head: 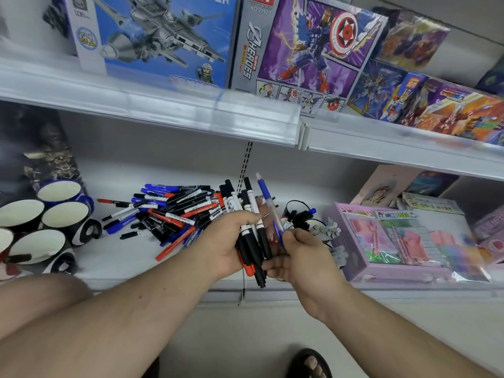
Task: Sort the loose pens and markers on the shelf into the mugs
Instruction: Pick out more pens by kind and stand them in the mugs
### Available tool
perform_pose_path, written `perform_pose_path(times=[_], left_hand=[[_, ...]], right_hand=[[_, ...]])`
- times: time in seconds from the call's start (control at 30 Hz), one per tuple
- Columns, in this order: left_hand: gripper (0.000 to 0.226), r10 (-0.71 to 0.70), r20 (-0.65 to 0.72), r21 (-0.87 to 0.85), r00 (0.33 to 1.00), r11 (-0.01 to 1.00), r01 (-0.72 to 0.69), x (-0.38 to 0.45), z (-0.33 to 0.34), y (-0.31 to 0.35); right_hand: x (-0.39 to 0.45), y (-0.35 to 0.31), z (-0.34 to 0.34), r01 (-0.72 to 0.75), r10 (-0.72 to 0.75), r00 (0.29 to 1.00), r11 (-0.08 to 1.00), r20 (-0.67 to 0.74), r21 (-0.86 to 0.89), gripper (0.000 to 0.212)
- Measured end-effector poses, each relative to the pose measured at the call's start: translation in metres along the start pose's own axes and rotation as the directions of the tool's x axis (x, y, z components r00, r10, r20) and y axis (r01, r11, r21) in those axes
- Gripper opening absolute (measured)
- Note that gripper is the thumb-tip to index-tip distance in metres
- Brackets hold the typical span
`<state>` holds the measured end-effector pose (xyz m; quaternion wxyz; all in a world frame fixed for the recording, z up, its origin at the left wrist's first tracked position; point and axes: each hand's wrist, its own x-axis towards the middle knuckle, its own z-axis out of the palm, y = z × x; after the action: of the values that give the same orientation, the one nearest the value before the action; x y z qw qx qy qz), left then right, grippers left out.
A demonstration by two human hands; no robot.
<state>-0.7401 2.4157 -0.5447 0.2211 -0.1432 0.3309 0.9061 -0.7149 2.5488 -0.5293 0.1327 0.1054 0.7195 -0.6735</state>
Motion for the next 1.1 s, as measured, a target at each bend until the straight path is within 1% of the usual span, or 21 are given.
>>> perform_pose_path(times=[0.1, 0.17, 0.2, 0.27, 0.33, 0.37, 0.4, 0.5, 0.6, 0.7, 0.77, 0.83, 0.9, 0.97, 1.03, 1.1], left_hand=[[0.033, 0.091, -0.012, -0.059, 0.996, 0.994, -0.091, 0.0, 0.007, 0.005], [0.032, 0.14, 0.004, -0.068, 0.99, 0.988, -0.139, -0.001, 0.012, 0.009], [0.032, 0.158, 0.014, -0.064, 0.987, 0.985, -0.157, -0.002, 0.014, 0.011], [0.032, 0.191, 0.027, -0.067, 0.981, 0.98, -0.189, -0.004, 0.015, 0.017], [0.031, 0.213, 0.03, -0.095, 0.977, 0.973, -0.209, -0.006, 0.016, 0.02], [0.031, 0.22, 0.028, -0.109, 0.975, 0.97, -0.215, -0.008, 0.016, 0.021], [0.031, 0.226, 0.026, -0.119, 0.974, 0.968, -0.222, -0.008, 0.015, 0.022], [0.031, 0.24, 0.015, -0.125, 0.971, 0.964, -0.236, -0.01, 0.014, 0.023], [0.03, 0.246, -0.02, -0.094, 0.969, 0.964, -0.247, -0.011, 0.012, 0.023], [0.029, 0.23, -0.06, -0.048, 0.971, 0.971, -0.233, -0.01, 0.01, 0.018], [0.031, 0.201, -0.081, -0.003, 0.976, 0.979, -0.202, -0.009, 0.006, 0.012], [0.035, 0.16, -0.098, 0.045, 0.982, 0.987, -0.157, -0.008, 0.001, 0.008], [0.034, 0.123, -0.113, 0.078, 0.986, 0.99, -0.115, -0.007, -0.001, 0.006], [0.027, 0.106, -0.132, 0.101, 0.986, 0.99, -0.093, -0.005, -0.001, 0.006], [0.022, 0.095, -0.147, 0.118, 0.985, 0.99, -0.078, -0.003, 0.001, 0.003], [0.017, 0.089, -0.173, 0.124, 0.981, 0.99, -0.068, 0.0, 0.002, 0.0]], right_hand=[[0.004, -0.003, -0.005, 0.05, -0.054, 0.994, 0.998, -0.091, -0.041, 0.028], [0.005, -0.008, -0.008, 0.067, -0.067, 0.99, 0.998, -0.122, -0.004, 0.025], [0.005, -0.011, -0.008, 0.075, -0.073, 0.991, 0.997, -0.114, 0.013, 0.024], [0.003, -0.016, -0.005, 0.09, -0.09, 0.993, 0.996, -0.082, -0.005, 0.03], [0.003, -0.015, -0.001, 0.089, -0.093, 0.992, 0.994, -0.08, -0.057, 0.044], [0.003, -0.014, 0.002, 0.081, -0.089, 0.993, 0.992, -0.083, -0.094, 0.048], [0.003, -0.011, 0.005, 0.08, -0.091, 0.993, 0.987, -0.075, -0.138, 0.047], [0.001, -0.004, 0.012, 0.116, -0.118, 0.993, 0.96, 0.006, -0.254, 0.036], [-0.003, 0.0, 0.014, 0.12, -0.102, 0.992, 0.944, 0.071, -0.309, 0.029], [-0.006, 0.008, 0.014, 0.124, -0.107, 0.992, 0.935, 0.068, -0.331, 0.028], [-0.006, 0.017, 0.013, 0.135, -0.121, 0.991, 0.911, 0.058, -0.389, 0.027], [-0.003, 0.024, 0.01, 0.163, -0.155, 0.986, 0.885, 0.055, -0.436, 0.021], [-0.002, 0.026, 0.007, 0.177, -0.168, 0.984, 0.899, 0.056, -0.401, 0.014], [-0.002, 0.025, 0.005, 0.186, -0.185, 0.982, 0.917, 0.039, -0.352, 0.013], [-0.004, 0.022, 0.005, 0.178, -0.188, 0.982, 0.943, -0.01, -0.28, 0.014], [0.0, 0.023, 0.004, 0.153, -0.171, 0.981, 0.972, -0.089, -0.177, 0.016]])
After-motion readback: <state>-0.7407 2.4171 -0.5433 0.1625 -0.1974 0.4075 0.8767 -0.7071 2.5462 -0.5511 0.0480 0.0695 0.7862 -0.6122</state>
